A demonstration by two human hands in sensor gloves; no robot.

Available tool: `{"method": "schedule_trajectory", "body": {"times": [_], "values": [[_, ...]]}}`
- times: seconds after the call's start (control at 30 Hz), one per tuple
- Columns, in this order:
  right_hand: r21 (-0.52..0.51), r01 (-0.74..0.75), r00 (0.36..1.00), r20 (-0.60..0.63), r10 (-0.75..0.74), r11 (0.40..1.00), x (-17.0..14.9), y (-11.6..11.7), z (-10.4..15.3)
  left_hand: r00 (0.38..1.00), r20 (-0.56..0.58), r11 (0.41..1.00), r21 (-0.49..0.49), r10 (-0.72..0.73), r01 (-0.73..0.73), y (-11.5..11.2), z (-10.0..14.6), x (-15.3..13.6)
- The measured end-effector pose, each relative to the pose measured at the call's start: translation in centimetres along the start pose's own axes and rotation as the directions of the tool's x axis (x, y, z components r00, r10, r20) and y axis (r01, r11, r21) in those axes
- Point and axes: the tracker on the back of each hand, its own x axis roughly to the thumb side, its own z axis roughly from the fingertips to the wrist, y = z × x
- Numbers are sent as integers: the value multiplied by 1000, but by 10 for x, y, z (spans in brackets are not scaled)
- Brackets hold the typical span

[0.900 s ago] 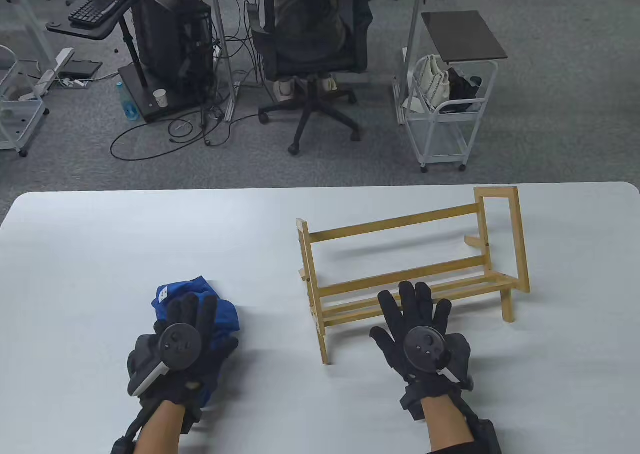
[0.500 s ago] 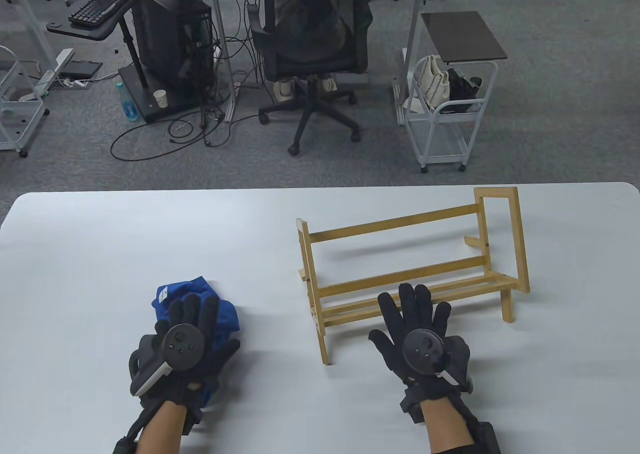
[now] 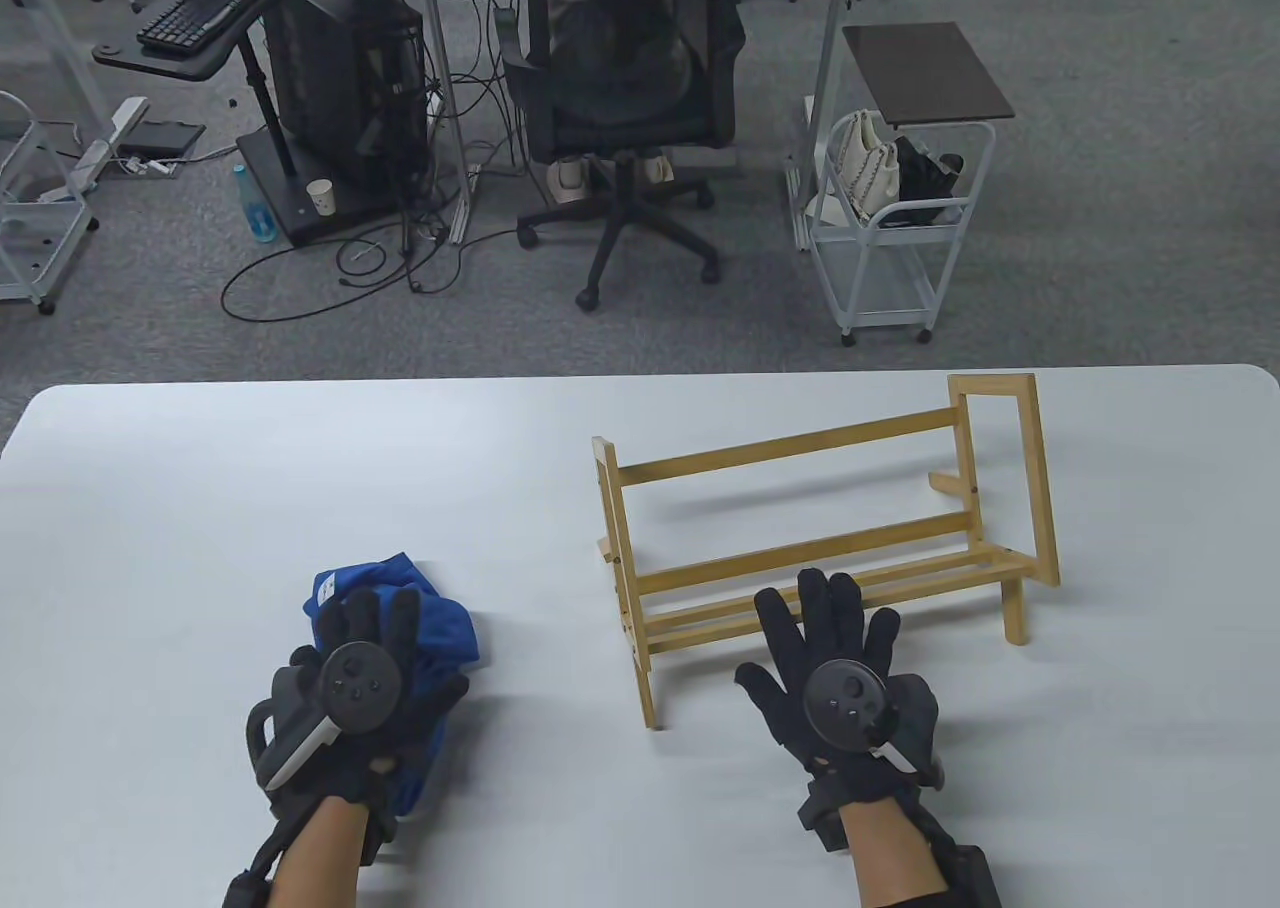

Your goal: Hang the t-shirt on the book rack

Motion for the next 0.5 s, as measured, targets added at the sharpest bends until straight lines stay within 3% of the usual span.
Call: {"method": "schedule_trajectory", "body": {"times": [0.5], "values": [[8,27,1000,-9,-27,1000,-1,2,1,994,-110,990,-141,-23,8,-19,-8,3]]}}
